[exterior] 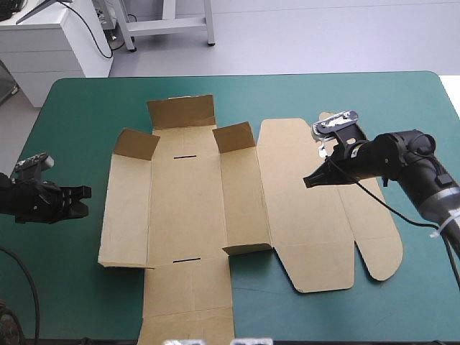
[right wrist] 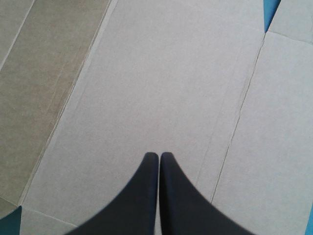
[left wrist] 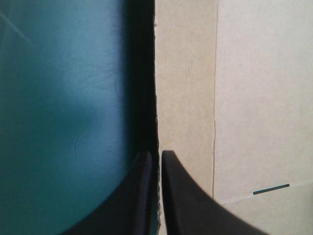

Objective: Fold the box

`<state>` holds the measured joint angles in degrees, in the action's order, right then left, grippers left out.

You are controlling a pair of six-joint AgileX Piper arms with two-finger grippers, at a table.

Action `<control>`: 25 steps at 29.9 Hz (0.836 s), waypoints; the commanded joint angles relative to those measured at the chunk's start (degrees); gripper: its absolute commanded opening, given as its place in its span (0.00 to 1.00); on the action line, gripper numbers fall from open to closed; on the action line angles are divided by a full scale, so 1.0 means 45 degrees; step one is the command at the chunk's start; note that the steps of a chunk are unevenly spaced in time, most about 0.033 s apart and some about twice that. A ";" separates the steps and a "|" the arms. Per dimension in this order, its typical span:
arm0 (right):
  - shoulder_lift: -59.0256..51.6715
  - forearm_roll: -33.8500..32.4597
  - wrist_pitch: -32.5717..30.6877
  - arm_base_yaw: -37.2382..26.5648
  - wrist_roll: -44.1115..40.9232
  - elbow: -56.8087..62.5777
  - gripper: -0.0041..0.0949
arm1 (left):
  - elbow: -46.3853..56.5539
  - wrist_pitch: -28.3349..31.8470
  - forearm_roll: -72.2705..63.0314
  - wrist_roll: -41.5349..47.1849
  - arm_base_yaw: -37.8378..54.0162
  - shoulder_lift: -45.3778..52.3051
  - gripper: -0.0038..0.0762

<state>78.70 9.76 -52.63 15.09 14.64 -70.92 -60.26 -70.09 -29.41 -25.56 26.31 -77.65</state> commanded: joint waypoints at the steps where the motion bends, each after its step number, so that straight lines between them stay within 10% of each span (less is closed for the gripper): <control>1: -0.0462 0.0173 0.0764 -0.0094 0.0277 -0.0008 0.04 | -0.0085 -0.0740 -0.0365 -0.0184 -0.0338 0.0310 0.22; 9: -0.0462 0.0195 0.0796 -0.0125 0.0549 0.0018 0.04 | 0.0840 0.0144 0.0418 0.0605 -0.1382 0.0310 0.63; 25: -0.0462 0.0199 0.0825 -0.0125 0.0748 0.0038 0.03 | 0.1684 0.0762 -0.1885 0.0607 -0.2505 -0.1572 0.62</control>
<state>78.70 10.09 -51.25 14.98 17.32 -69.50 -51.61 -65.52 -34.05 -22.78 16.82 -83.51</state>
